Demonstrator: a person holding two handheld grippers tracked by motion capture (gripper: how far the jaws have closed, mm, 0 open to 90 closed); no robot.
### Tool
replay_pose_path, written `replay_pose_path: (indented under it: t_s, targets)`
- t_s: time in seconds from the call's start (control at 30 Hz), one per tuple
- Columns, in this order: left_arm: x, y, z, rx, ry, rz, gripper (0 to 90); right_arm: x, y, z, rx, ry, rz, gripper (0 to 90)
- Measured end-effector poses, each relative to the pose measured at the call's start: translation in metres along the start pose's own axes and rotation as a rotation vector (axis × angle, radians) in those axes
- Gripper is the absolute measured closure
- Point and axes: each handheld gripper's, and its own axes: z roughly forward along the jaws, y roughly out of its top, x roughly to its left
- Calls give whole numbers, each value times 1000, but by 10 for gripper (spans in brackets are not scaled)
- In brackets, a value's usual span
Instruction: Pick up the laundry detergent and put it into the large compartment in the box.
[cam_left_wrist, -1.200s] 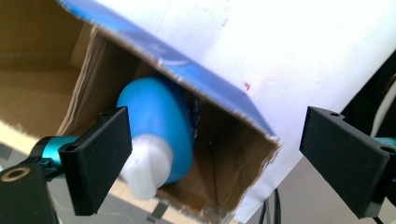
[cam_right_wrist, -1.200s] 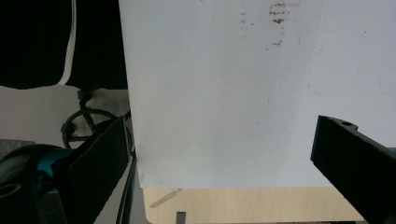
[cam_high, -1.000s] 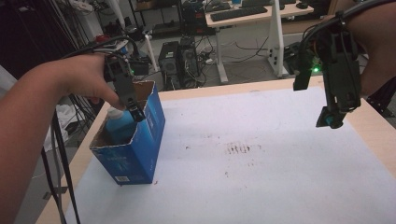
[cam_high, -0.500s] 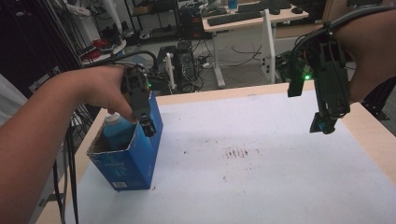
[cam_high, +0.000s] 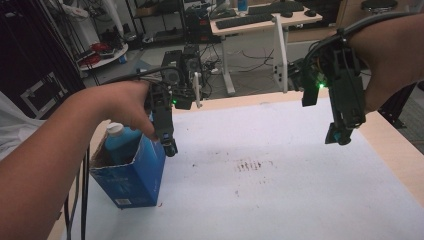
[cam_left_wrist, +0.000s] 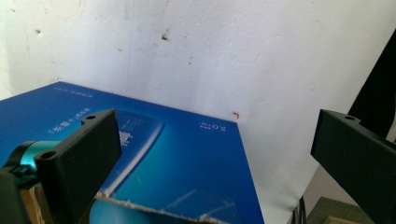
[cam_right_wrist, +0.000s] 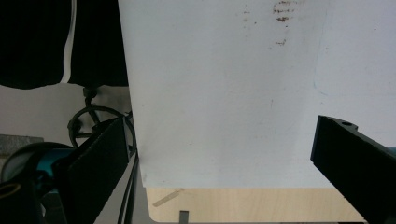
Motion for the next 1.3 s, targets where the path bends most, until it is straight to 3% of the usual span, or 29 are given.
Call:
replay_pose_path:
  t_s: [0.2,0.37,1.03,1.3]
  targets:
    - [-2,9,6,-3,-24,40,16,0,-2,-1,-4,-2,8,35]
    - [-5,15,8,-1,-18,63,17,0,-4,-2,1,-3,23,35]
    - [-9,13,6,-32,-21,62,17,-1,1,-7,-13,-12,0,35]
    - [-9,16,7,-22,-25,61,17,-2,-1,-6,-15,-13,-2,35]
